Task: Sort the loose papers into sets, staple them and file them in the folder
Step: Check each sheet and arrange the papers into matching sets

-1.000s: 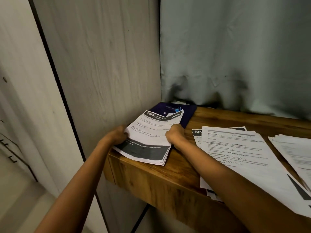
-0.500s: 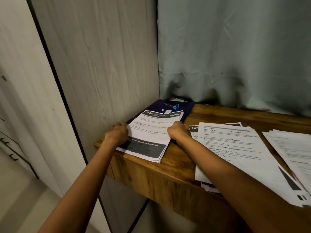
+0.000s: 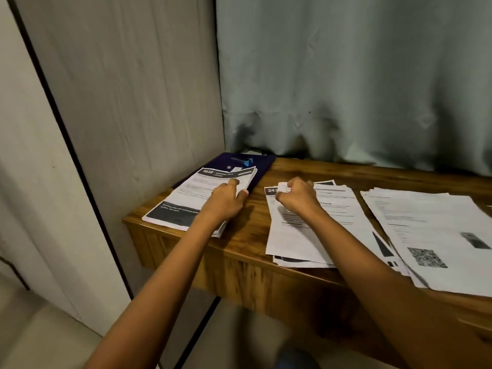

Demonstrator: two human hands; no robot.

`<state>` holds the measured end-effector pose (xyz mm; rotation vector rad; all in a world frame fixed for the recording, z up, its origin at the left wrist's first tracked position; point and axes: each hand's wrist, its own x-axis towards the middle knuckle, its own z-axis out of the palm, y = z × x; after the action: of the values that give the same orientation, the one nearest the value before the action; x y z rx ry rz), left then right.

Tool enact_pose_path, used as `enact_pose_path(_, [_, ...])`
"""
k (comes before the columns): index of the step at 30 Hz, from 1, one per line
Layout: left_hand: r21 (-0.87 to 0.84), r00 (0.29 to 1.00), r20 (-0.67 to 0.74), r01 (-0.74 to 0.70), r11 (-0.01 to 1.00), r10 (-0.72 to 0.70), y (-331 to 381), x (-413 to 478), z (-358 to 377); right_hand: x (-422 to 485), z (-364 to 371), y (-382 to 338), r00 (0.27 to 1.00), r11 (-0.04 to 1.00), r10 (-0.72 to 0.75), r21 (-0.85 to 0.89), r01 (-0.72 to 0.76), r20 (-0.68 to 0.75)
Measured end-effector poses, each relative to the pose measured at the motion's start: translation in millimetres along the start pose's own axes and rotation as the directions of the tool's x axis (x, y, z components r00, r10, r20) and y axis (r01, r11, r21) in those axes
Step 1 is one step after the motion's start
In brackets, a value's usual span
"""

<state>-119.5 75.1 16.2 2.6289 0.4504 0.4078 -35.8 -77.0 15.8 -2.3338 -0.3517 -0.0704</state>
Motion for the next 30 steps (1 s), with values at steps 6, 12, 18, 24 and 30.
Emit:
enact_pose_path(6, [-0.137, 0.980, 0.199, 0.018, 0.990, 0.010, 50, -22, 38, -12, -46, 59, 0.995, 0.959, 0.103, -0.267, -0.099, 0.001])
enact_pose_path(12, [-0.105, 0.959, 0.278, 0.090, 0.990, -0.058, 76, -36, 67, -19, -70, 97, 0.986, 0.945, 0.160, -0.297, -0.136, 0.056])
enact_pose_path(18, [0.007, 0.936, 0.325, 0.143, 0.990, -0.138, 89, -31, 71, -21, -65, 108, 0.977, 0.945, 0.200, -0.277, -0.173, 0.070])
enact_pose_path(24, [-0.177, 0.945, 0.283, 0.222, 0.959, -0.166, 95, -28, 62, -18, -66, 115, 0.987, 0.965, 0.159, -0.212, -0.154, 0.009])
enact_pose_path(30, [-0.368, 0.955, 0.217, 0.273, 0.889, -0.203, 90, -25, 60, -14, -71, 116, 0.983, 0.974, 0.181, -0.136, -0.184, -0.033])
